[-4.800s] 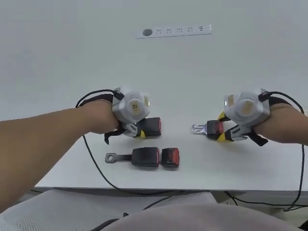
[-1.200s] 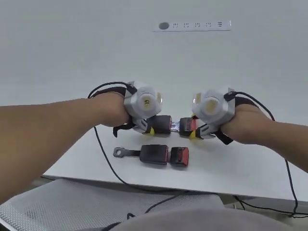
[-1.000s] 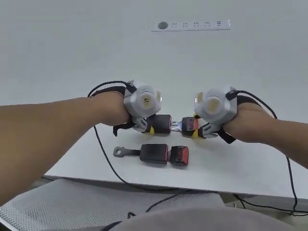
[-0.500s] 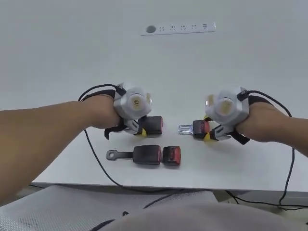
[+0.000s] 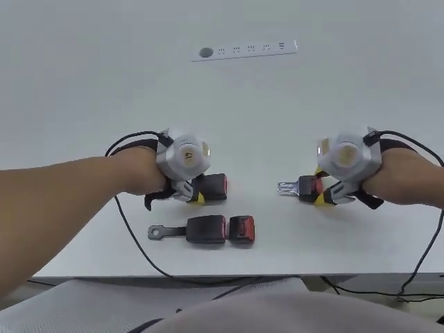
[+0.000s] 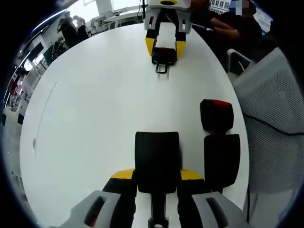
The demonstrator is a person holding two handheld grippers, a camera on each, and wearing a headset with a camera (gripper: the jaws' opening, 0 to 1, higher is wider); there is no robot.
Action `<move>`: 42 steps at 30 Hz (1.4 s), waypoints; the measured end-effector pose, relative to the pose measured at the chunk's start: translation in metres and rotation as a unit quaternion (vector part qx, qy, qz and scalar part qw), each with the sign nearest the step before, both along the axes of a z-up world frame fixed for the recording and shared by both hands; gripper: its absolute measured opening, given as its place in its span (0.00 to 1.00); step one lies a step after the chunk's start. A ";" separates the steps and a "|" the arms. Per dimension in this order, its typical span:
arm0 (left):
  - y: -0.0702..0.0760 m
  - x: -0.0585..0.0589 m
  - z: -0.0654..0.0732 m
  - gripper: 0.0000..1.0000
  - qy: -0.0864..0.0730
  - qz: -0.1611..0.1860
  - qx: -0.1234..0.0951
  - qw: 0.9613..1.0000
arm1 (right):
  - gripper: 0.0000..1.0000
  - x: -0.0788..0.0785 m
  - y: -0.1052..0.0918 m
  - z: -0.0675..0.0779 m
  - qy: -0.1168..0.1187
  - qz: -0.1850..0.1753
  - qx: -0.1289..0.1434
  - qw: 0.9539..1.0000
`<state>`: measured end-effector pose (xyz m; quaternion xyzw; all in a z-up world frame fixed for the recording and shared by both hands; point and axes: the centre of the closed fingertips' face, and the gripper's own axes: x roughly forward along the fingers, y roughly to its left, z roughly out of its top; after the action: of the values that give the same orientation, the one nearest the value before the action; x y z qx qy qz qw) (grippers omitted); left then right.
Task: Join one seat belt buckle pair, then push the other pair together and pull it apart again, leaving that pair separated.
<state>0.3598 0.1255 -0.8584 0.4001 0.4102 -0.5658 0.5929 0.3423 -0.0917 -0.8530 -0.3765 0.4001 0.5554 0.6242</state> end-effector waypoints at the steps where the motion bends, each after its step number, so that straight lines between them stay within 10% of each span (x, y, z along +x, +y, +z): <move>1: 0.000 0.000 0.000 0.32 0.000 0.000 0.001 1.000 | 0.34 0.000 -0.002 0.000 0.001 -0.001 -0.002 1.000; 26: 0.003 0.001 0.005 0.40 -0.027 -0.011 0.019 0.999 | 0.40 0.009 -0.009 -0.001 -0.017 -0.004 -0.016 1.000; 34: 0.008 0.007 0.028 0.45 -0.043 0.048 -0.029 0.998 | 0.44 0.007 -0.010 0.007 -0.030 -0.041 0.017 0.999; 42: 0.035 -0.014 0.052 0.54 -0.050 0.104 -0.067 0.991 | 0.53 -0.016 -0.010 0.031 -0.044 -0.064 0.062 0.995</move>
<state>0.3454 0.1608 -0.8065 0.3425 0.3808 -0.5061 0.6939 0.3263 -0.1020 -0.8222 -0.3347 0.3607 0.5207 0.6977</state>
